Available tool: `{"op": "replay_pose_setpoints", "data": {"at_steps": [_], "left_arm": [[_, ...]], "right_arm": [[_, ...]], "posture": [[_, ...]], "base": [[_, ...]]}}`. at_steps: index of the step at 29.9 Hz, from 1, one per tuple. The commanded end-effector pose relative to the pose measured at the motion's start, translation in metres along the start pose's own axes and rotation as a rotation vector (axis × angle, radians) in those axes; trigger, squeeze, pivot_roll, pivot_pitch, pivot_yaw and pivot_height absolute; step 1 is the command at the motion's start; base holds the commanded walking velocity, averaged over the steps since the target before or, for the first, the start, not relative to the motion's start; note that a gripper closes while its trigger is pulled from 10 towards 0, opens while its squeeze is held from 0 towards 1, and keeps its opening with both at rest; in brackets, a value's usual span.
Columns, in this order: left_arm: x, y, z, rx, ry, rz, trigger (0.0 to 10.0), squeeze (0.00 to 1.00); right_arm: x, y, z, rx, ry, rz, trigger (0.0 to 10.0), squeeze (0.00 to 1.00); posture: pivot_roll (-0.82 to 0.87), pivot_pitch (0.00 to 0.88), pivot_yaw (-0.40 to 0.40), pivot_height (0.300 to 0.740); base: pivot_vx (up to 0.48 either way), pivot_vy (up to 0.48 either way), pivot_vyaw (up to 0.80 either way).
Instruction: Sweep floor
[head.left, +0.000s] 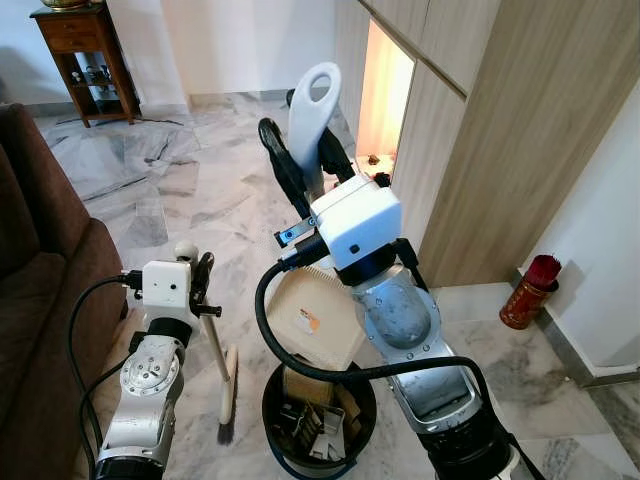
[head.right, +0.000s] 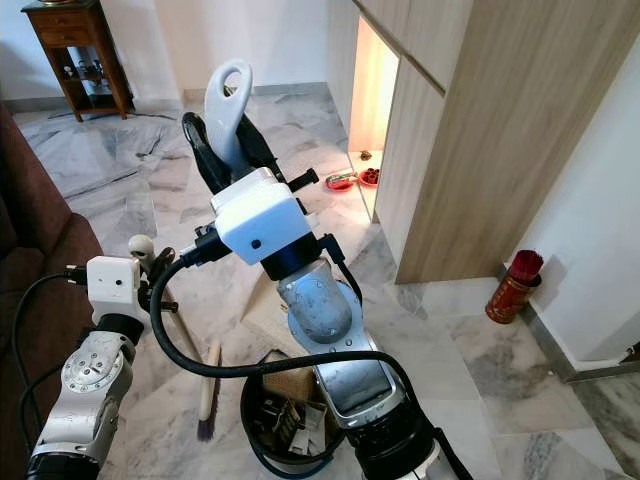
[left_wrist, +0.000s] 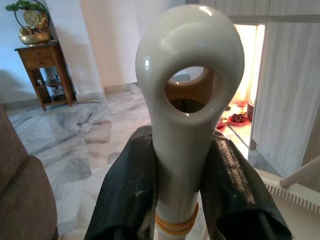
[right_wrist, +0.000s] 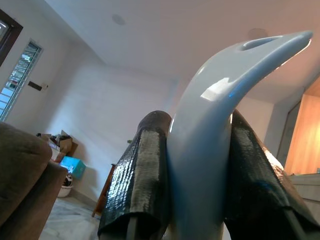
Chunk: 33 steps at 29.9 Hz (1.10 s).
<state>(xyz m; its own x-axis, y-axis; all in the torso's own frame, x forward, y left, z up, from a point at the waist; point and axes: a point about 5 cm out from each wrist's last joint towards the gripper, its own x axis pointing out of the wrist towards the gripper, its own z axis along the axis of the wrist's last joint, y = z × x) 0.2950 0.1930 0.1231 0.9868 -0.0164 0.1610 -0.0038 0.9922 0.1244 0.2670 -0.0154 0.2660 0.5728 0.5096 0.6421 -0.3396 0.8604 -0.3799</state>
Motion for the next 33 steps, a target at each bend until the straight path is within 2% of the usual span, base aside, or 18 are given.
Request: {"op": "replay_pose_setpoints", "data": {"at_steps": [1,5,8,10,12,15,19,21,27,33], "left_arm": [[0.004,0.001,0.016,0.002,-0.077,0.003,10.0,0.0],[0.004,0.0,0.015,0.001,-0.076,0.003,10.0,0.0],[0.004,0.001,0.015,0.002,-0.075,0.004,10.0,0.0],[0.004,0.001,0.015,0.002,-0.074,0.005,10.0,0.0],[0.004,0.001,0.014,0.003,-0.072,0.006,10.0,0.0],[0.003,0.001,0.014,0.005,-0.07,0.005,10.0,0.0],[0.003,0.001,0.014,0.006,-0.069,0.002,10.0,0.0],[0.002,0.002,0.013,0.008,-0.068,0.001,10.0,0.0],[0.001,0.004,0.014,0.011,-0.068,0.001,10.0,0.0],[0.001,0.004,0.014,0.012,-0.067,-0.005,10.0,0.0]], "right_arm": [[0.004,-0.004,0.012,-0.03,-0.056,-0.002,10.0,0.0],[0.003,-0.01,0.008,-0.081,-0.041,-0.038,10.0,0.0],[-0.002,-0.035,-0.007,-0.2,0.037,-0.15,10.0,0.0],[-0.006,-0.045,-0.013,-0.23,0.069,-0.184,10.0,0.0],[-0.015,-0.063,-0.024,-0.297,0.125,-0.229,10.0,0.0],[-0.031,-0.086,-0.038,-0.331,0.207,-0.321,10.0,0.0],[-0.04,-0.096,-0.045,-0.359,0.243,-0.355,10.0,0.0],[-0.055,-0.111,-0.057,-0.397,0.31,-0.415,10.0,0.0],[-0.085,-0.127,-0.077,-0.384,0.419,-0.553,10.0,0.0],[-0.104,-0.132,-0.089,-0.427,0.477,-0.588,10.0,0.0]], "posture": [[-0.01,0.0,-0.006,0.74],[-0.01,0.0,-0.007,0.74],[-0.01,0.0,-0.007,0.74],[-0.01,0.0,-0.007,0.74],[-0.02,0.0,-0.007,0.74],[-0.02,0.0,-0.006,0.74],[-0.01,0.0,-0.006,0.74],[-0.02,0.0,-0.005,0.74],[-0.01,0.0,-0.002,0.74],[-0.01,0.0,0.002,0.74]], "base": [[0.0,0.0,0.0],[0.0,0.0,0.0],[0.0,0.0,0.0],[0.0,0.0,0.0],[0.0,0.0,0.0],[0.0,0.0,0.0],[0.0,0.0,0.0],[0.0,0.0,0.0],[0.0,0.0,0.0],[0.0,0.0,0.0]]}}
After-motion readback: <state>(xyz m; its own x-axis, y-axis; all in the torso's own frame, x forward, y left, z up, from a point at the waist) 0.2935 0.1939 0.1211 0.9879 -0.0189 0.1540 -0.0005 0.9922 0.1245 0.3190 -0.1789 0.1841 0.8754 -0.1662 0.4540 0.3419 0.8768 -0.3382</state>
